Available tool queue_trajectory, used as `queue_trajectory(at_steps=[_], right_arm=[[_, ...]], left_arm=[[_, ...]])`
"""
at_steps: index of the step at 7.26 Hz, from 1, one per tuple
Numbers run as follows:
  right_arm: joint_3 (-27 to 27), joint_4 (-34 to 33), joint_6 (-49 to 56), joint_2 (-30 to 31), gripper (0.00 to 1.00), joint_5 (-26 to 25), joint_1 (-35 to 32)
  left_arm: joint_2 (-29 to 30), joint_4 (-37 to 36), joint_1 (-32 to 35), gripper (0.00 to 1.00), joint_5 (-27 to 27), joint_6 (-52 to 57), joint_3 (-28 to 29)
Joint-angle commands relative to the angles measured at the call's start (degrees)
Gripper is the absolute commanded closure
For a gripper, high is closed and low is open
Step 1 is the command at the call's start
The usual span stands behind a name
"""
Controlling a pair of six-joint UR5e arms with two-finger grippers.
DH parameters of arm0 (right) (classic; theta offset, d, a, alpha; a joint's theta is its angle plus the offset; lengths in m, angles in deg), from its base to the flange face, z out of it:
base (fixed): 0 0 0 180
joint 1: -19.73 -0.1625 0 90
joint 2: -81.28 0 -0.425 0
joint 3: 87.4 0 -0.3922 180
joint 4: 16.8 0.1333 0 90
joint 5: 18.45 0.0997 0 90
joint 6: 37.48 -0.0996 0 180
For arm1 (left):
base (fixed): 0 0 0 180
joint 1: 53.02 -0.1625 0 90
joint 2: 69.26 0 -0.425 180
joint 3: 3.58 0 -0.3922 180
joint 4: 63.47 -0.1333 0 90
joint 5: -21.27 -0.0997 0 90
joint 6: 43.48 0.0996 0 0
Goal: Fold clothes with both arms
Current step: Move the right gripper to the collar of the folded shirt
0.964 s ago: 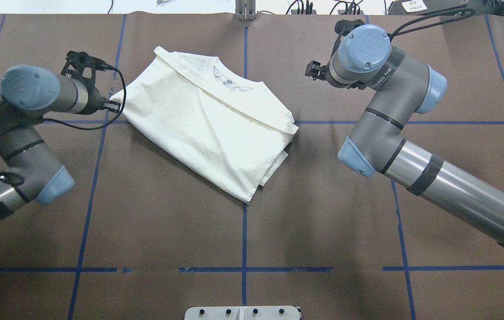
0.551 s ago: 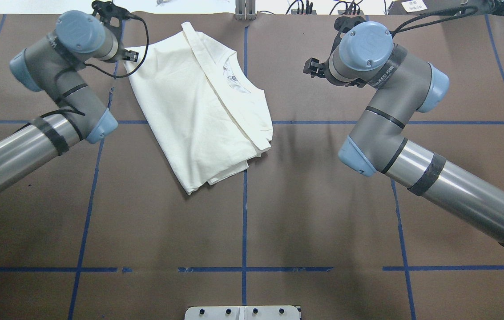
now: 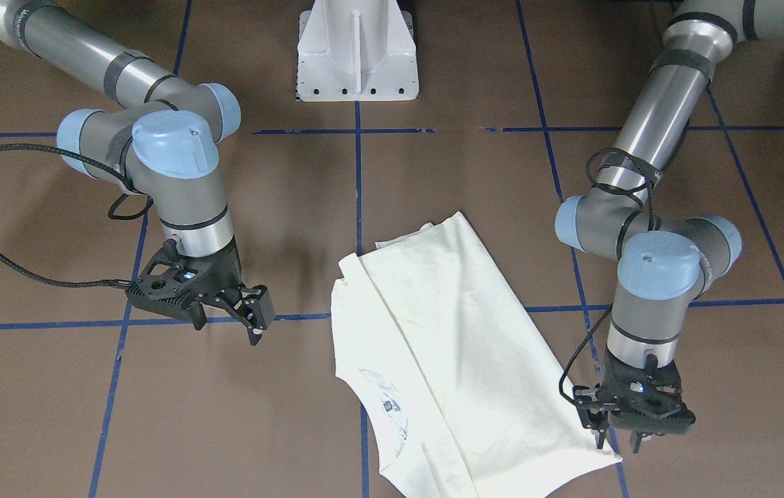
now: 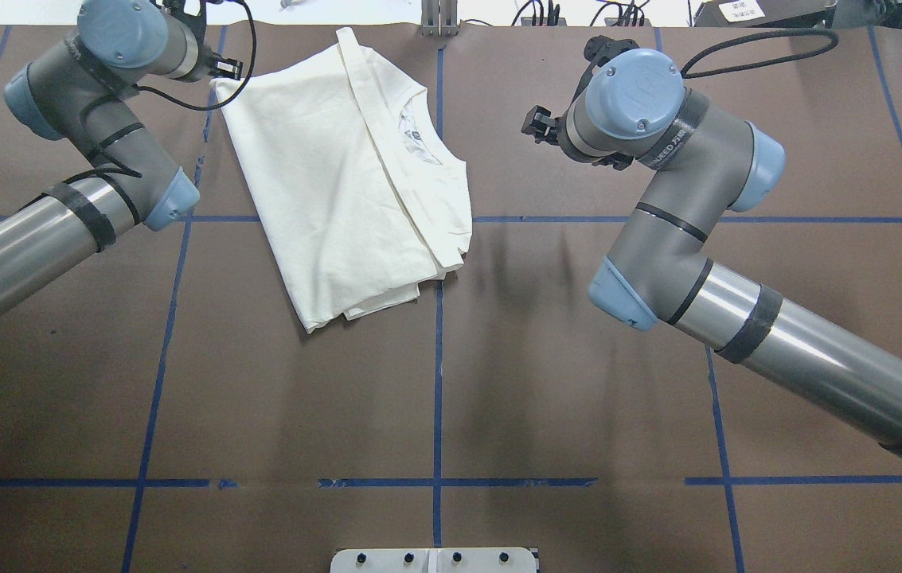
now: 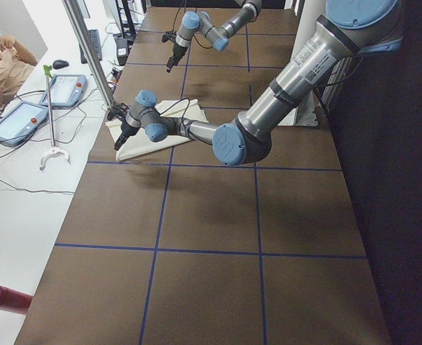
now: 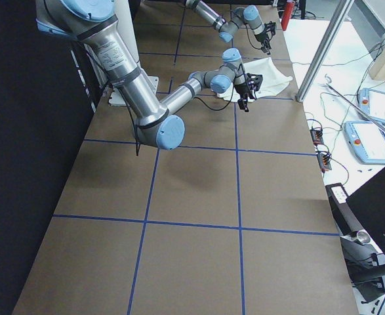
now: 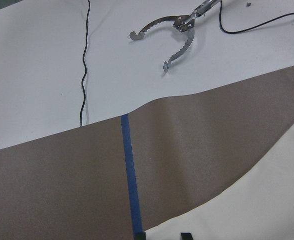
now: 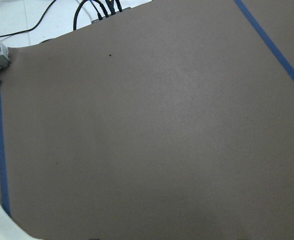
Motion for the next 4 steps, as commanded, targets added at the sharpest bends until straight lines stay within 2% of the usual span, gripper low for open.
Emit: queue_trajectory(at_steps=[1,2,4], right_arm=[[8.1,0.0,-6.2,-8.0,0.17,-1.6,2.7],[10.8,0.1,-7.0,-10.1,0.33,-3.8,4.5],[18.6,1.1,-6.8,-16.3,0.37,-4.5,6.5]], left_arm=[[-6.3,0.8,1.4,0.0,6.1,1.3,-9.1],[-7.3,0.7,1.4,0.0,6.1,1.3,-11.7],[-7.4,0.7,1.4,0.0,6.1,0.9,-12.0]])
